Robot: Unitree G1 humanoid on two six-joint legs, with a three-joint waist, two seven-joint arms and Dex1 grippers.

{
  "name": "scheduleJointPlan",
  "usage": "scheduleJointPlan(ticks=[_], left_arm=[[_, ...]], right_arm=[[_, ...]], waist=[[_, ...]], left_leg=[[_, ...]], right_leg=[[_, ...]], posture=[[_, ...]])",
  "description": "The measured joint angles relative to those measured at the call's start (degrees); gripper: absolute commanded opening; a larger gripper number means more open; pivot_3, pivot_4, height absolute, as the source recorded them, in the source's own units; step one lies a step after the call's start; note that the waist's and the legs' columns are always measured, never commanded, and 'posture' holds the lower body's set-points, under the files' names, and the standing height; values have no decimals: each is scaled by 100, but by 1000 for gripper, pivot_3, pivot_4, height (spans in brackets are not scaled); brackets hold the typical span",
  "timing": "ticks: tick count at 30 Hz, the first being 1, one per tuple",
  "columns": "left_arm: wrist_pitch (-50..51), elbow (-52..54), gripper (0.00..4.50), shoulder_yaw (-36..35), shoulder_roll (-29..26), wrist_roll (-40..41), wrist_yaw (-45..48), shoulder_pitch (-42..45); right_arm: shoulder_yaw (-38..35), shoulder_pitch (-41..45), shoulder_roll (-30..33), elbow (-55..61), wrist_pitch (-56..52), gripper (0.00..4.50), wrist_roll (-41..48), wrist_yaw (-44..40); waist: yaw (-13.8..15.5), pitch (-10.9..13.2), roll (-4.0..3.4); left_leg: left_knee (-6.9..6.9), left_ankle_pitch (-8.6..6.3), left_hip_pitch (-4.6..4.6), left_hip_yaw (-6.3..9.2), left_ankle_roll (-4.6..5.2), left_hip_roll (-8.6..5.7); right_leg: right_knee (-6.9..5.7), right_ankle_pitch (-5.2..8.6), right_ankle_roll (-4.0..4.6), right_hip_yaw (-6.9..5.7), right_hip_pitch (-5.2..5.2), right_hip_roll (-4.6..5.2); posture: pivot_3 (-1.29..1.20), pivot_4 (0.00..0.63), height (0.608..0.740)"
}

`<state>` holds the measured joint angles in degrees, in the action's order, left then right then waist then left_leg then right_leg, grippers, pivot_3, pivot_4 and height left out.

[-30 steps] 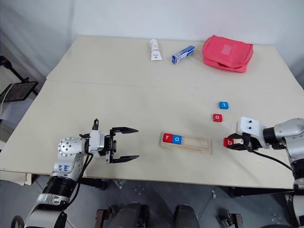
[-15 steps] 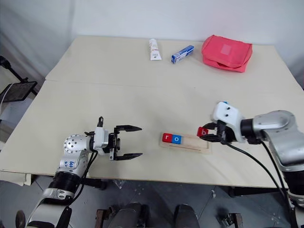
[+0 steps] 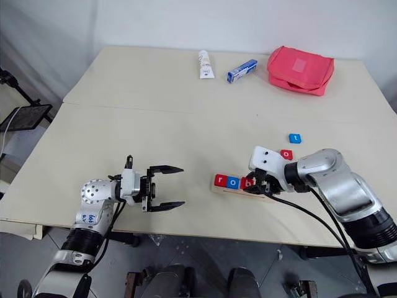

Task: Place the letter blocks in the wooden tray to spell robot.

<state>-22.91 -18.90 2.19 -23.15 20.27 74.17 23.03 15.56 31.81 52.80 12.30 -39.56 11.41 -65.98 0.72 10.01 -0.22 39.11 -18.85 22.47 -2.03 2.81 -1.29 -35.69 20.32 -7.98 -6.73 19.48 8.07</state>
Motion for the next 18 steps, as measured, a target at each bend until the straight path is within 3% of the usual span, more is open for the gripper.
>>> scheduleJointPlan(ticks=[10, 18], left_arm=[[35, 49, 4500, 0, -27, 0, -93, -82], [38, 50, 4500, 0, -30, 1, -99, -82]], right_arm=[[182, 150, -177, -352, 197, 1466, -249, 47], [204, 149, -179, -332, 210, 4100, -269, -49]], waist=[[-4, 0, 0], [-20, 0, 0]], left_leg=[[0, 0, 0, 0, 0, 1], [0, 0, 0, 0, 0, 1]], right_leg=[[-1, 0, 0, -3, 1, -1], [-1, 0, 0, -4, 0, -1]], posture=[[0, 150, 740], [0, 150, 740]])
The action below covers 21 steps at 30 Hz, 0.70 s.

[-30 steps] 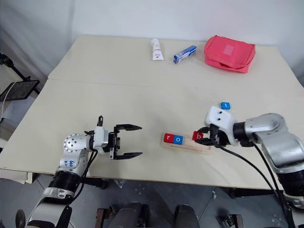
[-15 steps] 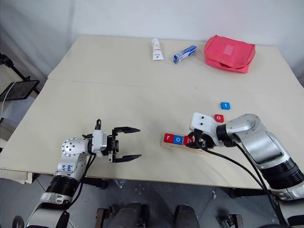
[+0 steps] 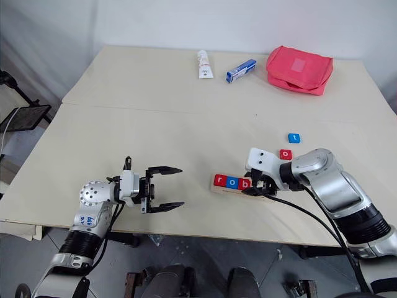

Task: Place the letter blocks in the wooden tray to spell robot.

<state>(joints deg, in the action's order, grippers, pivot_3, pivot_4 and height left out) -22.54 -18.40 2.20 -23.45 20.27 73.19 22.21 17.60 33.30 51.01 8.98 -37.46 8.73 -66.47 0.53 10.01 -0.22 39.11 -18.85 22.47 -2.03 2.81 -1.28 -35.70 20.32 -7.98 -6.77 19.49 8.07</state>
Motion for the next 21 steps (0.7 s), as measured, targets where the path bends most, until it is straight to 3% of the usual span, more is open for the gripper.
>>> scheduleJointPlan(ticks=[1, 7, 16, 21], left_arm=[[0, 0, 4500, 0, 0, 0, 0, 0], [-1, 2, 4500, 0, -1, 0, -11, 1], [2, 80, 4500, 2, -39, 3, -23, -62], [2, 86, 4500, 2, -42, 3, -22, -66]], right_arm=[[0, 0, 0, 2, 0, 4426, -22, -2], [-312, -26, 23, 343, -224, 4470, 167, 37], [-2229, -1482, 168, 600, -353, 4470, 852, 493], [-3445, -2401, -173, 231, 75, 4470, 1030, 986]], waist=[[-2, 0, 0], [-22, 0, 0], [86, 1, 2], [93, 1, 3]], left_leg=[[0, 0, 0, 0, 0, 0], [-1, 0, 0, 1, 0, 1], [-3, -1, 0, -1, 1, -3], [-4, -1, -3, -2, 2, -3]], right_leg=[[0, 0, 0, 0, 0, 0], [-1, 0, 0, 0, 1, 0], [0, 0, 0, -1, -2, 4], [1, 0, -1, -3, -7, 3]], posture=[[0, 150, 740], [0, 150, 740], [0, 150, 740], [0, 150, 740]])
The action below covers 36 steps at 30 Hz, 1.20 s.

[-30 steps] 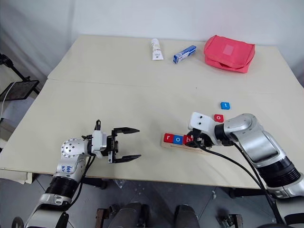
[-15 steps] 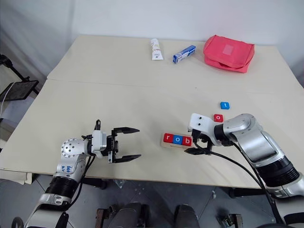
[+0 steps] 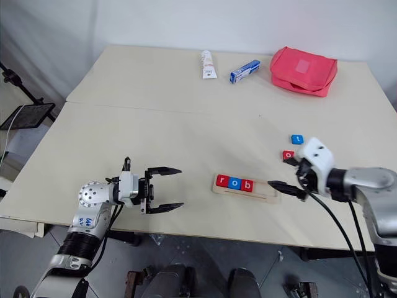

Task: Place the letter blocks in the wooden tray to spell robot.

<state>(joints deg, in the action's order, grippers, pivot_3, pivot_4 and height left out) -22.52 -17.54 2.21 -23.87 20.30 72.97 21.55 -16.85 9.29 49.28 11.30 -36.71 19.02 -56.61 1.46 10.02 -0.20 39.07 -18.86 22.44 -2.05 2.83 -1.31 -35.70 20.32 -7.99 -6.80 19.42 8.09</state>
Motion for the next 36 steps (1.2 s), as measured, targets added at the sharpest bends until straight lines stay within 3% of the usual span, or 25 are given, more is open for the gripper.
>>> scheduleJointPlan(ticks=[8, 21, 36], left_arm=[[5, -137, 4500, 24, 29, 1, 95, 171], [2, -420, 4500, 23, 27, 1, 350, 466], [-22, -554, 4500, 10, 50, 1, 400, 481]], right_arm=[[-888, -800, -693, -484, 997, 4470, 77, 574], [-1020, -995, -946, -204, 1292, 4470, 380, 1141], [-887, -721, -953, -19, 769, 4470, 600, 1508]], waist=[[-12, 0, -1], [-10, -1, -3], [-16, -1, -3]], left_leg=[[-3, 1, -6, -12, -1, 7], [-3, 1, -7, -13, -1, 6], [-2, 0, -7, -13, 0, 5]], right_leg=[[1, 0, 0, 3, 1, -6], [1, 0, 0, 8, 1, -6], [0, 0, 0, 9, 2, -6]], posture=[[0, 150, 740], [0, 150, 740], [0, 150, 740]])
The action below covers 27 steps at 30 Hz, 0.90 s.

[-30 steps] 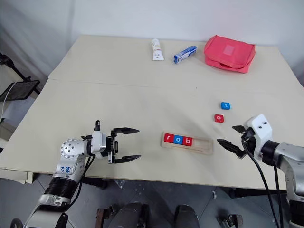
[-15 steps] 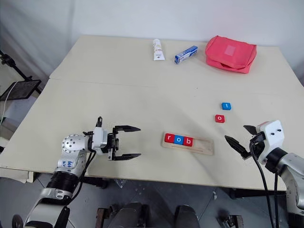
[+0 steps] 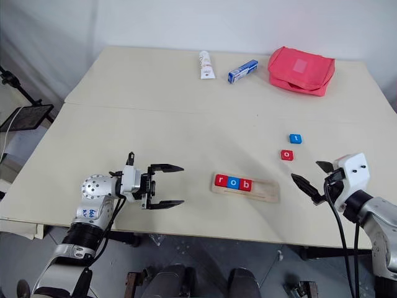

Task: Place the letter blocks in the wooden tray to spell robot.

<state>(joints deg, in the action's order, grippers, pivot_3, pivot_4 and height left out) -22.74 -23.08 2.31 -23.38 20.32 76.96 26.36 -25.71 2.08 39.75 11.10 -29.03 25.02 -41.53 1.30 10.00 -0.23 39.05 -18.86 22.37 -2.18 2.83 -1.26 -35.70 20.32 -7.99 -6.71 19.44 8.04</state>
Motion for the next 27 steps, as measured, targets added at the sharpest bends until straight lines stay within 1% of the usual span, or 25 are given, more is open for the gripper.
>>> scheduleJointPlan(ticks=[5, 9, 12, 17, 22, 25, 27], left_arm=[[-8, 59, 4500, -11, 12, -1, -75, -42], [-10, 214, 4500, -21, 4, -1, -151, -176], [-6, 273, 4500, -26, -14, -1, -219, -277], [27, 508, 4500, -41, -92, -1, -315, -399], [80, 679, 4500, -69, -160, 0, -385, -487], [91, 691, 4500, -75, -164, 0, -417, -502], [93, 691, 4500, -75, -164, 0, -429, -531]], right_arm=[[356, 815, -370, -155, -439, 4470, 24, 652], [728, 1365, -847, -839, -455, 4470, -251, 1236], [902, 1694, -1108, -1382, -243, 4470, -474, 1524], [1000, 1981, -1254, -2170, 232, 4470, -822, 1887], [1052, 2185, -1427, -2530, 441, 4470, -988, 2134], [1051, 2185, -1515, -2525, 511, 3931, -1008, 2193], [1051, 2169, -1557, -2500, 534, 3255, -1020, 2203]], waist=[[-45, 0, 0], [-59, 0, 0], [-56, 0, -1], [-72, -1, -1], [-157, -1, -2], [-157, -1, -3], [-158, -1, -3]], left_leg=[[0, 1, -1, 1, -2, 6], [-1, 1, 0, 4, -2, -1], [-1, 1, 1, 6, -2, -3], [-2, 1, 1, 7, -2, -2], [-3, 2, -1, 7, -3, 3], [-4, 2, -2, 6, -3, 4], [-3, 2, -2, 7, -3, 4]], right_leg=[[-3, 0, 0, -1, 2, -3], [-9, 0, 0, 1, 5, 0], [-16, 0, 0, 1, 8, 1], [-18, 0, 0, 1, 9, 0], [-18, 0, 0, 1, 8, -3], [-20, 0, 0, 3, 8, -3], [-20, 0, 0, 4, 8, -3]], posture=[[0, 150, 740], [0, 150, 740], [0, 150, 740], [0, 150, 740], [0, 150, 740], [0, 150, 740], [0, 150, 740]])
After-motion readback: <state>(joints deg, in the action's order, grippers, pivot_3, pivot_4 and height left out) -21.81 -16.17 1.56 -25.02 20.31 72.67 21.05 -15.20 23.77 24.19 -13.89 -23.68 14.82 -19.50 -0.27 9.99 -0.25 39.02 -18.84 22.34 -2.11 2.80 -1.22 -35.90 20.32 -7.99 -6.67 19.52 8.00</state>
